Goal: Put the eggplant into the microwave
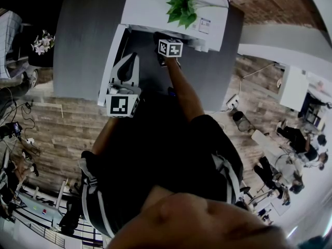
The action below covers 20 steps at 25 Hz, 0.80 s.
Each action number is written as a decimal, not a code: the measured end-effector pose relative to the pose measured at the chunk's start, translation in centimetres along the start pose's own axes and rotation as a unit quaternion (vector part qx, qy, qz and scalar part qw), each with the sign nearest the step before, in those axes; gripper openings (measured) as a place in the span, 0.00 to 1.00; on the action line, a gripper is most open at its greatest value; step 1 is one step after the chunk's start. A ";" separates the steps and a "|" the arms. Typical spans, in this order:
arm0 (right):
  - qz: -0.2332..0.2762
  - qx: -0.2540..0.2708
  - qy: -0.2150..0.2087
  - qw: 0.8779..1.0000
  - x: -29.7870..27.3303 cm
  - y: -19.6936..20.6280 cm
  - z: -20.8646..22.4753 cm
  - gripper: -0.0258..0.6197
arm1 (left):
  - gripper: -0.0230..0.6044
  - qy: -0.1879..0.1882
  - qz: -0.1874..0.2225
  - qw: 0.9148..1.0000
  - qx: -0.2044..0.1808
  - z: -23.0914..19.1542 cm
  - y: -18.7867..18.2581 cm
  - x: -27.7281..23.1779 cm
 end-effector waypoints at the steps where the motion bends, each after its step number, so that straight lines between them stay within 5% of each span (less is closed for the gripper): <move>1: 0.000 -0.001 0.002 1.000 -0.1 0.0 -0.1 0.10 | 0.09 -0.001 0.000 1.000 0.001 0.0 0.0 0.0; 20: 0.015 -0.017 0.021 1.000 -1.0 -1.8 0.4 0.10 | 0.09 -0.006 -0.012 1.000 0.004 -0.7 0.3 0.0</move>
Point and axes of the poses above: the fingertips, and each gripper's own axes: x backward along the fingers, z to its right, y out of its underside, the point moved 5 cm from there along x, backward along the fingers, and after that the axes turned 12 degrees about -x, right-handed, at the moved point
